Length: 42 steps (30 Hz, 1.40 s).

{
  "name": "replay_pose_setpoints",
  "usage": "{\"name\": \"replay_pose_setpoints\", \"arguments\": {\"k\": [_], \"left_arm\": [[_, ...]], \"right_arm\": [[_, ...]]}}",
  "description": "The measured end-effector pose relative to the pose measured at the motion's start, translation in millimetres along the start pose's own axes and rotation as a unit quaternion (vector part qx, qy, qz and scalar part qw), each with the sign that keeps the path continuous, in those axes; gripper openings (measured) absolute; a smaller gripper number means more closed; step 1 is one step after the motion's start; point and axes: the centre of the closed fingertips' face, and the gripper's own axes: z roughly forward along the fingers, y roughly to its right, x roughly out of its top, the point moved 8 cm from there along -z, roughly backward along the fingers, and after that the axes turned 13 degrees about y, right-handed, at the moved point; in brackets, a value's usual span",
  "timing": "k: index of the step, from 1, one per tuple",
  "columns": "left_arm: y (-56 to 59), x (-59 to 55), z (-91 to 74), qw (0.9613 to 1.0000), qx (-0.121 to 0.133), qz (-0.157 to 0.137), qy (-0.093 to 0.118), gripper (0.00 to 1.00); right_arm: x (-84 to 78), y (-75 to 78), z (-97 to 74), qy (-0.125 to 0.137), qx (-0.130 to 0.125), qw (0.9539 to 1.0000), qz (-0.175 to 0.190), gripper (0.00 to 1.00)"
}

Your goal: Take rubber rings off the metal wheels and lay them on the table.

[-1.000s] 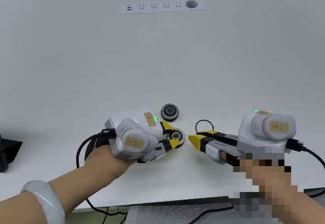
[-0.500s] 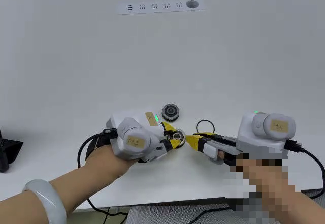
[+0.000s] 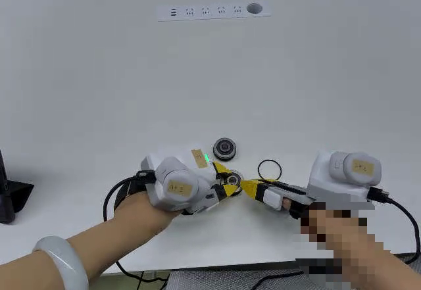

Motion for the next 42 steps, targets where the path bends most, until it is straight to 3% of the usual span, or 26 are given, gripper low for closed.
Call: {"name": "replay_pose_setpoints", "arguments": {"k": [10,17,24,31,42], "left_arm": [[0.8,-0.3,0.0,1.0,0.001,-0.002,0.002,0.13],[0.6,-0.2,0.0,1.0,0.002,-0.002,0.003,0.13],[0.2,-0.1,0.0,1.0,0.003,-0.004,0.004,0.13],[0.0,-1.0,-0.1,1.0,0.003,-0.005,0.005,0.13],[0.5,-0.7,-0.1,1.0,0.003,-0.005,0.005,0.13]], "right_arm": [[-3.6,1.5,3.2,-0.005,0.0,0.9979,0.065,0.17],[-5.6,2.1,5.3,-0.012,-0.002,0.9975,0.07,0.18],[-6.7,3.9,7.7,-0.009,0.002,0.994,0.109,0.19],[-5.5,-0.4,5.6,-0.012,0.013,0.9931,0.116,0.17],[-4.1,1.5,2.0,-0.008,0.01,0.9956,0.093,0.12]]}}
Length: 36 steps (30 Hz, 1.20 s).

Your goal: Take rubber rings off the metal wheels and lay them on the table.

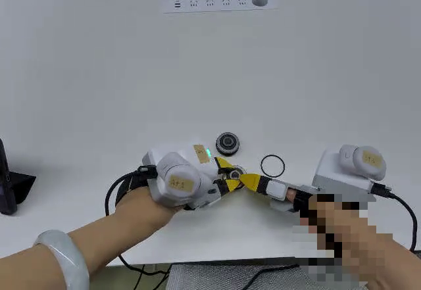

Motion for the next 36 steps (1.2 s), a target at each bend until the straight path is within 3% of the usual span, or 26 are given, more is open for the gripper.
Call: {"name": "replay_pose_setpoints", "arguments": {"k": [6,23,36], "left_arm": [[0.4,0.2,0.1,1.0,0.0,-0.001,0.0,0.13],[0.6,0.4,0.1,1.0,0.001,-0.001,-0.002,0.13],[0.3,0.9,0.4,1.0,0.001,0.0,-0.003,0.13]], "right_arm": [[1.8,2.5,-0.1,-0.003,-0.006,0.9998,-0.021,0.05],[3.7,-2.6,-0.1,-0.002,-0.006,0.999,-0.044,0.02],[5.1,-16.5,5.5,-0.002,0.019,0.9989,-0.043,0.01]]}}
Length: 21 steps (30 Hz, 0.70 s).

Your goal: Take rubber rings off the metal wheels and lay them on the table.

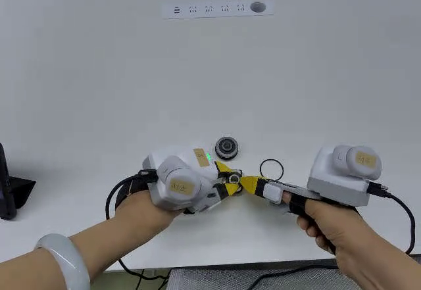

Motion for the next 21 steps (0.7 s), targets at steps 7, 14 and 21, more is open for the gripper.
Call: {"name": "replay_pose_setpoints", "arguments": {"k": [7,14,21], "left_arm": [[-0.2,-0.1,0.6,1.0,0.0,0.001,0.0,0.13],[0.0,0.2,0.7,1.0,-0.003,0.005,-0.001,0.13],[0.2,-0.2,0.3,0.9999,-0.007,0.008,0.004,0.14]], "right_arm": [[4.1,-9.4,0.9,0.0,0.014,0.9998,-0.013,0.02],[3.6,0.9,-3.0,0.001,-0.011,0.9999,-0.007,0.02],[1.1,2.1,-2.7,-0.001,-0.018,0.9998,-0.011,0.02]]}}
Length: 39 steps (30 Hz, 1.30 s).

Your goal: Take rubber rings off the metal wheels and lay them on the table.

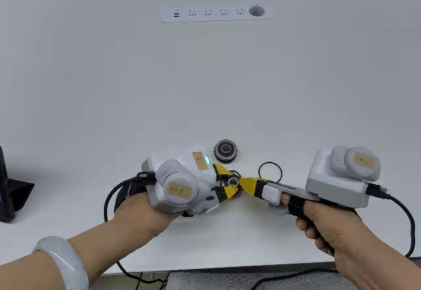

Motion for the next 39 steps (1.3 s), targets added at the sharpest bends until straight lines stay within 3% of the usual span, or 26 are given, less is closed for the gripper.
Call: {"name": "replay_pose_setpoints", "arguments": {"k": [7,22,33,39], "left_arm": [[2.5,2.1,-1.1,0.9999,-0.005,0.001,0.01,0.16],[-0.6,4.5,-8.5,0.9995,0.012,0.006,0.03,0.24],[-1.9,-1.0,-11.2,0.9994,0.023,0.003,0.023,0.37],[-0.5,-2.9,-13.9,0.9994,0.027,0.0,0.022,0.38]], "right_arm": [[0.3,0.5,0.6,0.0,-0.002,1.0,-0.002,0.02],[0.6,-0.9,0.3,0.0,0.001,1.0,-0.002,0.02],[0.6,-5.9,-3.1,0.004,0.008,1.0,0.001,0.02],[1.2,-10.5,-5.2,0.005,0.015,0.9999,0.004,0.02]]}}
